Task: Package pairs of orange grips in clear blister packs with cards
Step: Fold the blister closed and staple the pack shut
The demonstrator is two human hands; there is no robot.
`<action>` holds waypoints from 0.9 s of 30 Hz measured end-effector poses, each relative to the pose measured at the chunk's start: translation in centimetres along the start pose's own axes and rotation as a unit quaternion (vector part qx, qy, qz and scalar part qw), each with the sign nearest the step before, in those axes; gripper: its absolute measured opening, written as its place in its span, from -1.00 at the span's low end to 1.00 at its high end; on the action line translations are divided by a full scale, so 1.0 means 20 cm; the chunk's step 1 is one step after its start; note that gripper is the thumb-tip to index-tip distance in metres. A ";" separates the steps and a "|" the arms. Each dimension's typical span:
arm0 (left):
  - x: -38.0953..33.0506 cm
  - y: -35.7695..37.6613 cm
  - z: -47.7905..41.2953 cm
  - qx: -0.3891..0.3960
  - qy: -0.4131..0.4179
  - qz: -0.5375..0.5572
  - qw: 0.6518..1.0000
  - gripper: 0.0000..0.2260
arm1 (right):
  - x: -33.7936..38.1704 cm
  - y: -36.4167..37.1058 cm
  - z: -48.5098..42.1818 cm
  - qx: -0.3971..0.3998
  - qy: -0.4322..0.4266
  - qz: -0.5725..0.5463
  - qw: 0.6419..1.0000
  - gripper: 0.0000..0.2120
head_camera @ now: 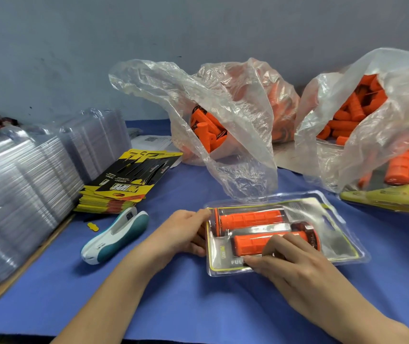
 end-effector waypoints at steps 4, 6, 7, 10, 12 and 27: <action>0.02 -0.12 0.05 -0.185 0.295 -0.270 0.898 -0.88 | 0.00 -0.01 0.00 0.007 0.012 -0.003 1.000 -0.78; 0.03 -0.14 0.08 -0.145 0.389 -0.375 0.829 -0.79 | 0.00 -0.02 0.00 0.000 0.014 -0.002 1.000 -0.78; 0.03 -0.14 0.09 -0.119 0.409 -0.401 0.811 -0.78 | 0.00 -0.02 0.00 -0.005 0.014 -0.005 1.000 -0.78; 0.04 -0.12 0.09 -0.097 0.435 -0.447 0.776 -0.83 | 0.00 -0.04 -0.01 -0.024 0.013 -0.022 0.999 -0.77; 0.03 -0.11 0.10 -0.111 0.459 -0.455 0.754 -0.88 | -0.01 -0.05 -0.01 -0.029 0.019 -0.037 0.999 -0.78; -0.01 -0.07 0.19 -0.095 0.546 -0.501 0.665 -0.90 | 0.08 -0.01 0.00 0.038 -0.055 0.069 0.995 -0.76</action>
Point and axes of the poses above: each hand's wrist, its own z-axis away from the middle knuckle, its own y-axis out of the palm, x = y × z, the point moved 2 cm from there along -z, towards the middle knuckle, and after that the axes turned 1 degree about -z, right-handed, at the moved point
